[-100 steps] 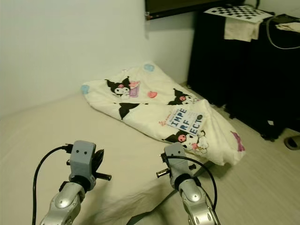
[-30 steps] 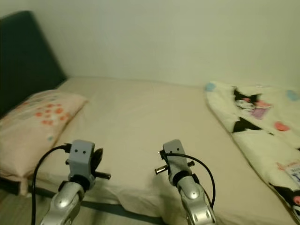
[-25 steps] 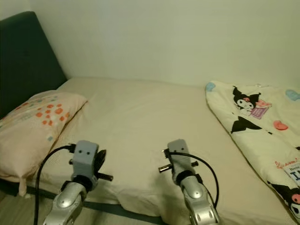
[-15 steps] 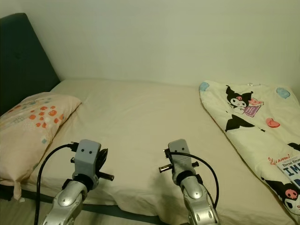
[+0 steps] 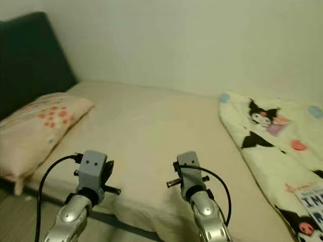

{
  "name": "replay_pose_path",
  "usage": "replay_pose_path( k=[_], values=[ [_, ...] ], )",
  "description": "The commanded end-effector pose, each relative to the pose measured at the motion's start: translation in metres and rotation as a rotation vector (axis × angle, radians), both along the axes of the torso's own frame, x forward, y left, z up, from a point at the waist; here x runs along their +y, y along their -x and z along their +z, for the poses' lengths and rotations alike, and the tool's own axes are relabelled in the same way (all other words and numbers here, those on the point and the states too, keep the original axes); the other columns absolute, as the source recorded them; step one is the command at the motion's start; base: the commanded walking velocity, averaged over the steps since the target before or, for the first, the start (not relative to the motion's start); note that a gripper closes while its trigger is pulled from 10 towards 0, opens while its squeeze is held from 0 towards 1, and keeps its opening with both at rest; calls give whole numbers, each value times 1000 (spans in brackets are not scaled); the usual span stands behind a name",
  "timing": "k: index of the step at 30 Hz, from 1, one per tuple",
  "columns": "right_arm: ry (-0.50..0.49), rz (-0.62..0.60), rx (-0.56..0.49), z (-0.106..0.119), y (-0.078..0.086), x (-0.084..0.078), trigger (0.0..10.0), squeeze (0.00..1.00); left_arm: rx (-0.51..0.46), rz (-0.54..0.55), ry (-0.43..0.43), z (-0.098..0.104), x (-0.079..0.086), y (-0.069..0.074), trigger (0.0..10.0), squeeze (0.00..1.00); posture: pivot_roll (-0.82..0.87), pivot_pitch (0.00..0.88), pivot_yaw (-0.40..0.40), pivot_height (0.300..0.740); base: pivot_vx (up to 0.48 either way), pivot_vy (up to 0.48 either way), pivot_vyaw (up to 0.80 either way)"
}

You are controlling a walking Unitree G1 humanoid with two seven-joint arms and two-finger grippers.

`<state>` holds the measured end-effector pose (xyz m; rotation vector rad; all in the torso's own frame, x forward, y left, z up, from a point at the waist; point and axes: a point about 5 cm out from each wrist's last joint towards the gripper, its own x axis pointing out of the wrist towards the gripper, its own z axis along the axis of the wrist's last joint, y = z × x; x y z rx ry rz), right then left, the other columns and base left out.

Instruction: Clean up the room

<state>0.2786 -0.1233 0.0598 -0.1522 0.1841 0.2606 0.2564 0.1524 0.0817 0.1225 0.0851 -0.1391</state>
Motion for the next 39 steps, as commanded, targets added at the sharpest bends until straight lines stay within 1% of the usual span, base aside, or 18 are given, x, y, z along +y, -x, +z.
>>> replay_pose_path(
  k=[1, 19, 21, 23, 30, 39],
  values=[
    [-4, -17, 15, -3, 2, -5, 10000, 0, 9, -10, -6, -1, -1, 0, 10000, 0, -49, 83, 8, 740, 0, -364, 0],
    [-12, -17, 18, -3, 3, -5, 10000, 0, 18, -5, -5, -1, 1, 1, 10000, 0, -48, 86, 9, 740, 0, -364, 0],
    [-12, -18, 19, -3, 3, -6, 10000, 0, 42, -2, 8, -4, 1, 1, 10000, 0, -48, 94, 6, 740, 0, 0, 0],
    [-13, -18, 20, -4, 3, -6, 10000, 0, 54, -5, 17, -6, 2, 2, 10000, 0, -48, 94, 6, 740, 0, 476, 0],
    [-12, -18, 20, -3, 4, -5, 10000, 0, 59, 3, 15, -6, 2, 2, 10000, 0, -48, 96, 6, 740, 0, 476, 0],
    [-24, -26, 23, -3, 4, -6, 10000, 0, 41, -4, 8, -4, 1, 1, 10000, 0, -50, 98, 9, 740, 0, 0, 0]
  ],
)
